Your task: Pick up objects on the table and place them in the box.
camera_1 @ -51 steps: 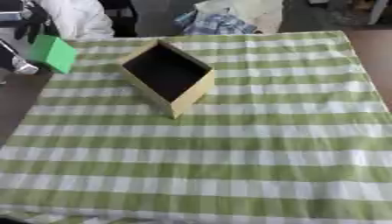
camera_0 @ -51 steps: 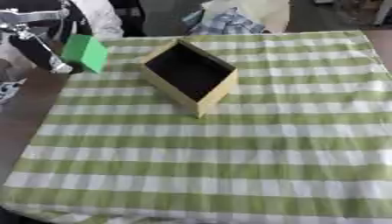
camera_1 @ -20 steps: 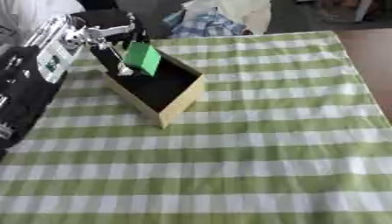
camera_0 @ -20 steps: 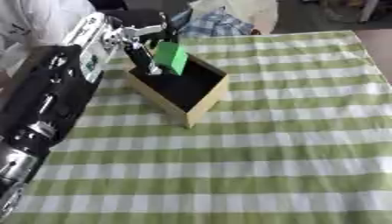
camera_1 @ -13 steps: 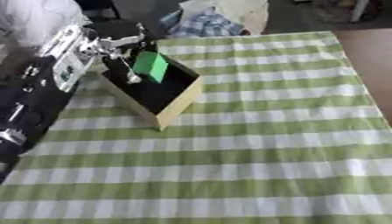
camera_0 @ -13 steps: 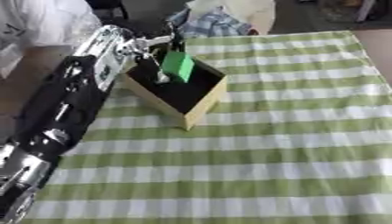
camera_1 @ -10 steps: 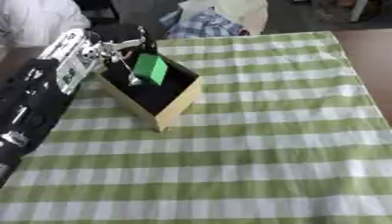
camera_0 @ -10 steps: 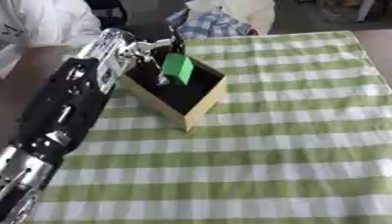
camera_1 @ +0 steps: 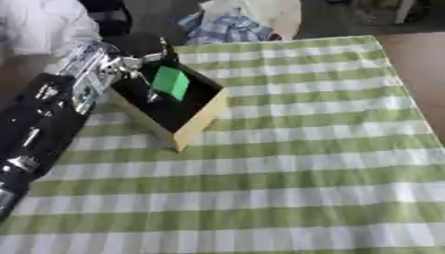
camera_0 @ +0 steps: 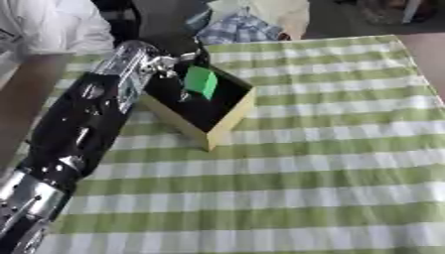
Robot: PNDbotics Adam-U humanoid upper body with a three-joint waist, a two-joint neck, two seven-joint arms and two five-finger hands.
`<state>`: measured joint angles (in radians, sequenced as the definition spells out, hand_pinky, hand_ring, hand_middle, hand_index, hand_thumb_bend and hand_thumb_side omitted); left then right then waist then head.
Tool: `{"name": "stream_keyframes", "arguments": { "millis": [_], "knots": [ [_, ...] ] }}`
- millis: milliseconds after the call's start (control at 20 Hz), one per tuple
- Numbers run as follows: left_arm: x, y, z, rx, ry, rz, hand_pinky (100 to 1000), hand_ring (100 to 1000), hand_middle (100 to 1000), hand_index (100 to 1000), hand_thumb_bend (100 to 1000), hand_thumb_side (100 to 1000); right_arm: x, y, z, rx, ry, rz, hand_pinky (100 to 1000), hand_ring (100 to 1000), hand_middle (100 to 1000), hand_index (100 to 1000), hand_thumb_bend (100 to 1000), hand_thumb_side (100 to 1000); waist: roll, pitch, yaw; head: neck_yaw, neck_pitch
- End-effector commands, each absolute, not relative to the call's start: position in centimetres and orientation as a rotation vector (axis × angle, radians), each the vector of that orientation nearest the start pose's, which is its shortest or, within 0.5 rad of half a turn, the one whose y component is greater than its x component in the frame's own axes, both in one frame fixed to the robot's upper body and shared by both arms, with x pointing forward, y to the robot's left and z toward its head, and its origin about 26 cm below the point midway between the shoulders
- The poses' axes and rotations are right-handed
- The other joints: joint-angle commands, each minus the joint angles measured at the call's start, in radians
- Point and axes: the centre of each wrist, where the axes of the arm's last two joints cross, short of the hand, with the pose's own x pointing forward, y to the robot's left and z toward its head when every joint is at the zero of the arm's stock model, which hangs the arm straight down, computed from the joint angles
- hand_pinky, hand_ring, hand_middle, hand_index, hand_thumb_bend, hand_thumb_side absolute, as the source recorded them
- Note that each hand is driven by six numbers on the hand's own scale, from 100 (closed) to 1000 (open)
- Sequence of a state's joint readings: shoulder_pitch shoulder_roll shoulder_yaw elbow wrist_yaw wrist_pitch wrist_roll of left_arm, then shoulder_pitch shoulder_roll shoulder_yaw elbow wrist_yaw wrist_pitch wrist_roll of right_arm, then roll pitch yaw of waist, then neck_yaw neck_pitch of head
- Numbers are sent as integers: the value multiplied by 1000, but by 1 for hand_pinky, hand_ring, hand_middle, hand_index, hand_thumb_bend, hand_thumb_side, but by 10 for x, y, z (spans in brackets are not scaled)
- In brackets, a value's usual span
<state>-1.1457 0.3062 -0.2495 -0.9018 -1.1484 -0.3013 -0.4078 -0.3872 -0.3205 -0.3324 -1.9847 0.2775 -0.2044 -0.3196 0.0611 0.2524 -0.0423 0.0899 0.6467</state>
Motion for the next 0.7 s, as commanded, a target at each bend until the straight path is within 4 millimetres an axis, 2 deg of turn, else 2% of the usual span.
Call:
{"name": "stream_keyframes", "arguments": {
  "millis": [50,250,450,550,700],
  "knots": [
    [491,174,269,1104,-1492,-1885,695,746,717,843,499,169,293,-335,251,1156,3315,132,535,740,677,906,100,1000,-2,-16,-2,3,-15],
    [491,177,267,1122,-1463,-1909,801,850,822,903,637,303,293,-335,249,1157,3320,149,534,740,676,906,100,1000,-1,-17,-3,3,-14],
    [491,177,266,1129,-1446,-1932,840,891,854,922,689,349,293,-335,248,1157,3322,155,534,740,676,906,100,1000,-1,-18,-2,2,-10],
    [491,178,268,1136,-1445,-1936,839,890,850,920,667,334,293,-335,248,1157,3324,157,534,740,676,906,100,1000,-1,-19,-2,2,-8],
    [490,179,271,1134,-1491,-1906,809,862,817,903,541,286,292,-335,247,1159,3327,160,533,740,676,906,100,1000,-1,-21,0,1,-6]
  ]
}}
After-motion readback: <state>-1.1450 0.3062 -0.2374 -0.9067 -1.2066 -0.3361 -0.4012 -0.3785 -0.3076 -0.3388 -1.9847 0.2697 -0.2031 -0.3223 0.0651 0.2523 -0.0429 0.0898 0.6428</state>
